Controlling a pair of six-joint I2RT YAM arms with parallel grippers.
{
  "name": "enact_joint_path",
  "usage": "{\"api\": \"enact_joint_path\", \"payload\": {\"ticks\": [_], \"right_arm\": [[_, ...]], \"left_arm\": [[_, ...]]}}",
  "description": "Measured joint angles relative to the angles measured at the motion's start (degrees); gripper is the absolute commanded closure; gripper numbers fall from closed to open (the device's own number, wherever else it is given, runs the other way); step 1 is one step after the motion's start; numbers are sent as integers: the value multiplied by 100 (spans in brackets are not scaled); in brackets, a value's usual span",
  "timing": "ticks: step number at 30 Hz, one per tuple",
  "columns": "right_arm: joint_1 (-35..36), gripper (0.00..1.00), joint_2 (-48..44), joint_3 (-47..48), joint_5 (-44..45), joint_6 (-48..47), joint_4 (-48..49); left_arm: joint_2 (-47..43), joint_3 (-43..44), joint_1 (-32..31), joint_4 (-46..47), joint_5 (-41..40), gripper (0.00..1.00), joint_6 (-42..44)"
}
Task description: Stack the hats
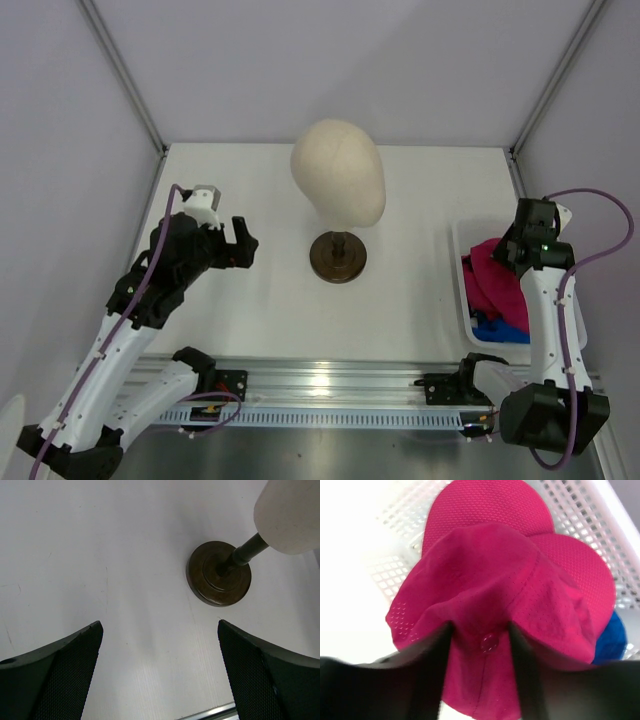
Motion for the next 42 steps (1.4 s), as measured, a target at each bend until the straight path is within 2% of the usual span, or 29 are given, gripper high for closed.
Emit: {"api": "enact_joint_path", "payload": {"ticks": [1, 4, 12, 18, 21, 25, 30, 32, 35, 37, 42], "right_arm": [[-7, 78, 0, -2, -76, -20, 33], [-15, 100, -2, -2, -232, -39, 85], [-15, 100, -138, 352, -374, -136, -175], [-17, 100, -175, 1742, -1095, -385, -535], [-2, 100, -168, 2382, -1639, -496, -568], [9, 100, -208, 2614, -2201, -481, -535], [13, 100, -188, 2767, -3029, -282, -365], [24, 100, -170, 2966, -3407, -184, -229], [94, 100, -173, 3281, -3779, -107, -24], [160, 100, -214, 3425, -3915, -76, 105], [216, 100, -413, 3523, -3998, -17, 260]], "left_arm": [[0, 0, 0, 15, 0, 1, 0], [2, 0, 0, 24, 0, 0, 0], [2, 37, 0, -24, 282, 0, 2], [-129, 503, 0, -107, 1244, 1, -92], [-385, 542, 0, 280, 1781, 2, -387], [-560, 538, 0, 1117, 2326, 6, -1095], [-140, 691, -236, 1956, 2507, 9, -1790], [378, 1169, -555, 1947, 2363, 11, -1880], [1305, 2350, -1158, 1729, 1921, 12, -1853], [1996, 3235, -1545, 1563, 1587, 12, -1784], [3106, 4715, -2441, 1001, 750, 11, -1427]]}}
